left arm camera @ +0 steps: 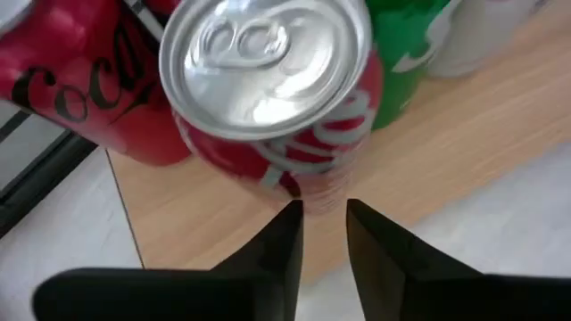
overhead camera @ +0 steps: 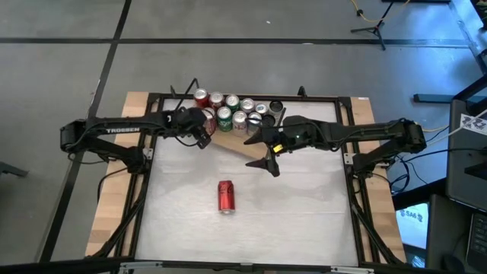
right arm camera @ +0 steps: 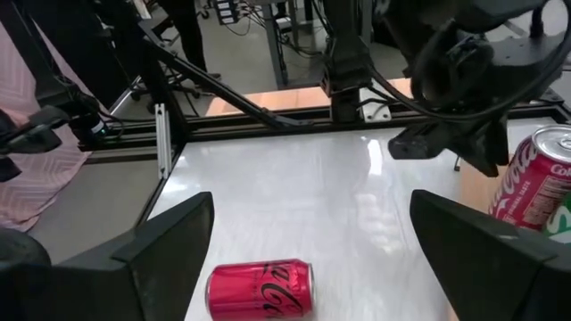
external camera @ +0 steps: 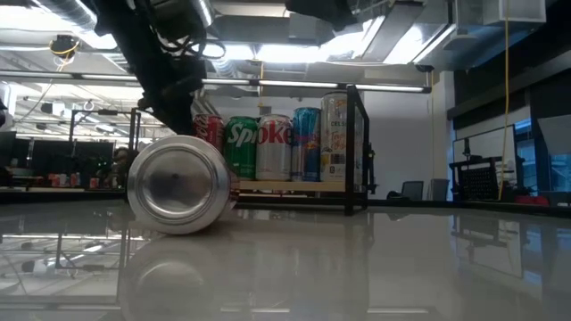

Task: Place canned beverage on shelf
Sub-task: Put the red white soda can on the shelf aligned with other red white soda can, then put the red black soda can on the shelf aligned with the other red black soda can

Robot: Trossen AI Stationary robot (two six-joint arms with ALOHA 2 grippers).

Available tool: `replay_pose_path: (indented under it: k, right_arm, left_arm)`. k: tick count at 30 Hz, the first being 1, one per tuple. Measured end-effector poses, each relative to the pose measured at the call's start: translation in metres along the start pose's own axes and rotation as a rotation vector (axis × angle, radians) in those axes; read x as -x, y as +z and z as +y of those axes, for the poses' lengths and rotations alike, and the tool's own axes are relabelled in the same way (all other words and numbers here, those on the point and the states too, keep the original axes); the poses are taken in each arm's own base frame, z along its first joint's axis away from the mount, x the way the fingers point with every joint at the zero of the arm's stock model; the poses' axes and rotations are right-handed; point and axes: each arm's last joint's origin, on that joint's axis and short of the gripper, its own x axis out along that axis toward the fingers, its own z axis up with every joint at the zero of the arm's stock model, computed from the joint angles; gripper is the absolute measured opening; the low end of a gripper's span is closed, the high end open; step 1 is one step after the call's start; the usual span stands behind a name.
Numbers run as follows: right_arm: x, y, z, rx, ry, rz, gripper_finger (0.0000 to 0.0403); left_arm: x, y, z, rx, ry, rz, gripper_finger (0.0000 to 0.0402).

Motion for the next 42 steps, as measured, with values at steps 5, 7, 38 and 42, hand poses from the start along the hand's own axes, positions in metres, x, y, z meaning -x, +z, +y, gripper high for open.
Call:
replay_pose_path:
  k: [5,7,38,42]
  right_arm:
    - [0.000,0.000,0.000,-0.001,0.000,0.000,0.0372]
    - [0.000,0.000,0.000,-0.001,0.000,-0.001,0.0372]
    - [0.000,-0.001,0.003,-0.059,0.047,0.015,0.0372]
    - [-0.002,-0.002,0.012,-0.071,0.046,0.016,0.0372]
  left_arm:
    - [-0.002,0.004,0.004,-0.010,0.004,-0.028,0.0063]
    - [-0.002,0.006,0.005,-0.006,0.005,-0.044,0.0059]
    - [0.058,0.004,-0.009,0.057,-0.308,-0.220,0.0054]
    - [0.072,-0.001,-0.015,0.114,-0.395,-0.231,0.0054]
